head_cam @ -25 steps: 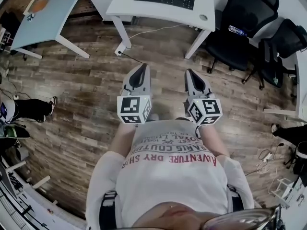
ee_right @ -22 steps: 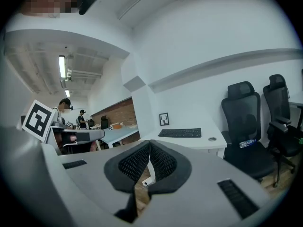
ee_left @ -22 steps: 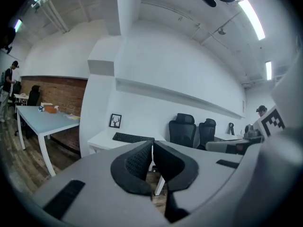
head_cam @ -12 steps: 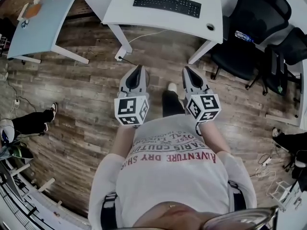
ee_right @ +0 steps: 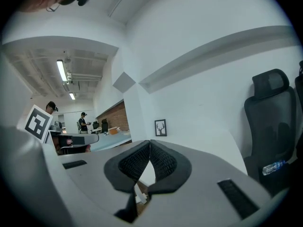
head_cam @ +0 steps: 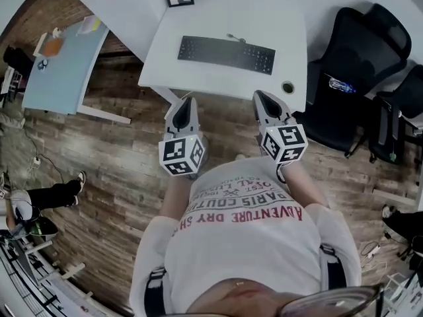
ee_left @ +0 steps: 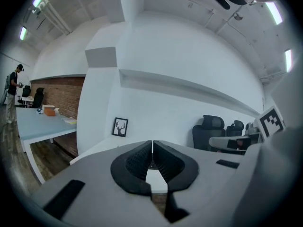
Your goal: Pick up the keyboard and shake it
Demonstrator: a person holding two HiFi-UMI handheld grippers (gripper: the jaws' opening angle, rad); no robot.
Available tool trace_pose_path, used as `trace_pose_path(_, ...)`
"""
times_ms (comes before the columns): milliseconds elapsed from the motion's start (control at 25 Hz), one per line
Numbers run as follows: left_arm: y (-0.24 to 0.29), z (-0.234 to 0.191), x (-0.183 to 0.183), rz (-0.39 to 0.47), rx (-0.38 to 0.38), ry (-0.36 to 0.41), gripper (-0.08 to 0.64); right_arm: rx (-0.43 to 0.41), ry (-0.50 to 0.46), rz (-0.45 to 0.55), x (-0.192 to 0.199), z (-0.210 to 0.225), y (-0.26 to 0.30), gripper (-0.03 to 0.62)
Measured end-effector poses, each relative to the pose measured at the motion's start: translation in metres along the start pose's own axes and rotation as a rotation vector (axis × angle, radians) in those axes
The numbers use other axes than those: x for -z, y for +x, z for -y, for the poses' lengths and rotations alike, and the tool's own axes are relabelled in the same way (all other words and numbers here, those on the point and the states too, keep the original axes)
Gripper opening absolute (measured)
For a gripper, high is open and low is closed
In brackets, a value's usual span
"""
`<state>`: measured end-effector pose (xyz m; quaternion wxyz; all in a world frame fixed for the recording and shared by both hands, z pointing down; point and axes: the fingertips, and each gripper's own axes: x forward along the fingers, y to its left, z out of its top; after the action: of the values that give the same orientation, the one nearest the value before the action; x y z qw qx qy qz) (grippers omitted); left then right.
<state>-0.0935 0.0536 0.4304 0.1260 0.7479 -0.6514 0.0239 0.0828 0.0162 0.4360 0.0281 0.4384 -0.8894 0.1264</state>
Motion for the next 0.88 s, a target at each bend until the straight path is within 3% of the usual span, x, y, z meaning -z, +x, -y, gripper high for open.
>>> trace_pose_path(200,0.067,0.002,-0.004,-0.049,-0.011,-0.01,0.029,0.035,0.047,-0.037,-0.009,0.066,0.04,0.025)
trace_pose_path(440,0.122,-0.006,0.015,-0.122,0.025,-0.019,0.029,0.082,0.087,-0.088,0.012,0.105,0.072,0.023)
trace_pose_path(680,0.184,-0.023,0.018,-0.169,0.098,-0.019,0.029,0.141,0.115,-0.119,0.015,0.136,0.101,0.025)
trace_pose_path(880,0.247,-0.047,0.028,-0.265,0.21,-0.036,0.029,0.257,0.123,-0.143,0.017,0.165,0.128,0.025)
